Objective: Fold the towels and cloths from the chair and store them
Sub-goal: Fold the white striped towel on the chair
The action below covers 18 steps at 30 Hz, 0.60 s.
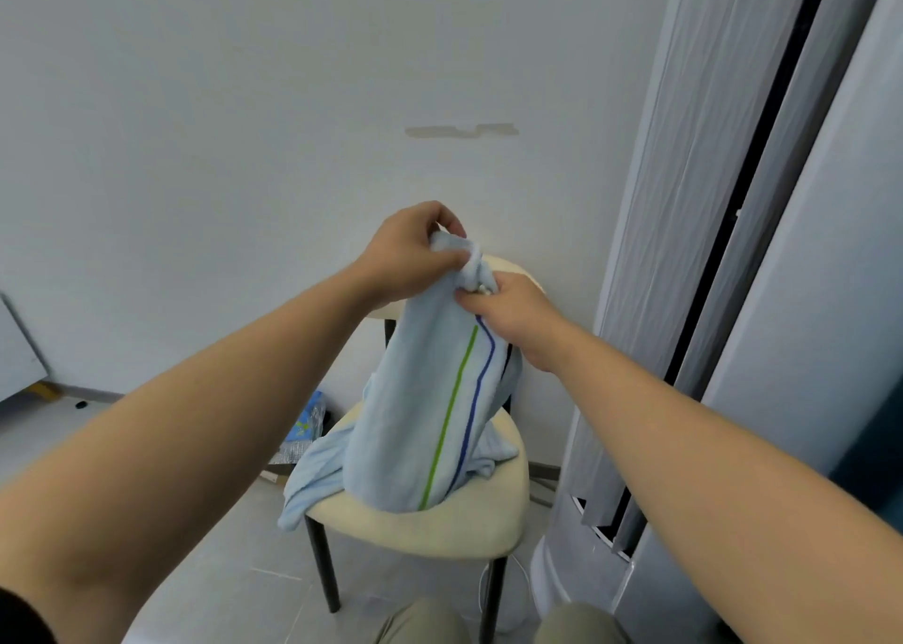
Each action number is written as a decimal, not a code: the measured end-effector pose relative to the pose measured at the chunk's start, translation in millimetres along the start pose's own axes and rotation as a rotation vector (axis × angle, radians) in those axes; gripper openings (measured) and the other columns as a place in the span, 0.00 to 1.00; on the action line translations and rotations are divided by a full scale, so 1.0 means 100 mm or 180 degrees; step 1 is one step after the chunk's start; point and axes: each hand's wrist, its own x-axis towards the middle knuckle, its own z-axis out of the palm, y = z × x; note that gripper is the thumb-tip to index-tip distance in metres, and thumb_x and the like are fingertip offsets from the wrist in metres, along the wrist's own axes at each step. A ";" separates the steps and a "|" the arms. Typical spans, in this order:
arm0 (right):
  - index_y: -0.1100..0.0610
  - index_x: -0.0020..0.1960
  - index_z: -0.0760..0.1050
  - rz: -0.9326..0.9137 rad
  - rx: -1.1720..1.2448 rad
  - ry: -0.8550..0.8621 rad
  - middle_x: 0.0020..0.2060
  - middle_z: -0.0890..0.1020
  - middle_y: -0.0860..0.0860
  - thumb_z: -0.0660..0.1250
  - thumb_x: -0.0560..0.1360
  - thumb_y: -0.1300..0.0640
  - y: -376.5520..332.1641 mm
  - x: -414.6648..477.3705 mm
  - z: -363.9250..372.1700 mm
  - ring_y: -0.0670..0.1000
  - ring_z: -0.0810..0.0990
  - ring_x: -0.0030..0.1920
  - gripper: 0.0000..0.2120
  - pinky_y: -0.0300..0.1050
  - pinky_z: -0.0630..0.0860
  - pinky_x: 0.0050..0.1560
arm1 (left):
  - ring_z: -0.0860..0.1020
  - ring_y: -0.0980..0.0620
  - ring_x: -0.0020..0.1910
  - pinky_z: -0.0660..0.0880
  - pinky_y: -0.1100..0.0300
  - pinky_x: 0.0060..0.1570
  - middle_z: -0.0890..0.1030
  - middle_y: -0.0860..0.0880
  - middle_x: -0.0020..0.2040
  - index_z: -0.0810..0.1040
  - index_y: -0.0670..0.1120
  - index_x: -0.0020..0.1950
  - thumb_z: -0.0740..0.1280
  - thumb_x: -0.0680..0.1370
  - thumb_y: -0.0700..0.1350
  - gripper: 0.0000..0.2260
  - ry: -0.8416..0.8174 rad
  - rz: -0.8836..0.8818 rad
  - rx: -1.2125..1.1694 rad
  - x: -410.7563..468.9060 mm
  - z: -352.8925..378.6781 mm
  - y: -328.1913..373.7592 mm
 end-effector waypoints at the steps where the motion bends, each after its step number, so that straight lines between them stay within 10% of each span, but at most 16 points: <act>1: 0.55 0.53 0.82 0.0078 0.0237 0.0171 0.47 0.87 0.54 0.70 0.76 0.53 -0.03 0.02 -0.02 0.56 0.85 0.49 0.08 0.56 0.81 0.57 | 0.77 0.57 0.40 0.73 0.62 0.39 0.80 0.54 0.42 0.80 0.51 0.49 0.76 0.71 0.52 0.11 -0.0029 -0.0064 -0.0013 0.00 -0.01 -0.05; 5: 0.56 0.40 0.77 0.0526 0.1057 0.0740 0.38 0.81 0.54 0.66 0.71 0.55 -0.14 0.02 -0.19 0.55 0.80 0.41 0.05 0.48 0.76 0.45 | 0.79 0.50 0.43 0.74 0.57 0.40 0.80 0.52 0.42 0.81 0.49 0.49 0.80 0.67 0.51 0.15 -0.0878 -0.0161 0.0837 -0.09 -0.02 -0.31; 11: 0.55 0.47 0.68 0.0627 0.1862 0.1130 0.42 0.71 0.54 0.63 0.59 0.54 -0.18 0.00 -0.43 0.55 0.72 0.42 0.16 0.49 0.69 0.44 | 0.79 0.42 0.43 0.72 0.52 0.42 0.82 0.42 0.43 0.79 0.40 0.46 0.65 0.80 0.49 0.12 -0.1293 -0.0791 0.1878 -0.22 0.07 -0.69; 18: 0.58 0.41 0.70 0.0699 0.2206 0.1072 0.38 0.77 0.55 0.61 0.69 0.60 -0.01 0.02 -0.52 0.55 0.77 0.41 0.02 0.49 0.74 0.45 | 0.86 0.42 0.41 0.84 0.49 0.46 0.83 0.37 0.49 0.74 0.40 0.61 0.56 0.84 0.55 0.19 -0.0844 -0.2230 -0.0394 -0.25 0.10 -0.83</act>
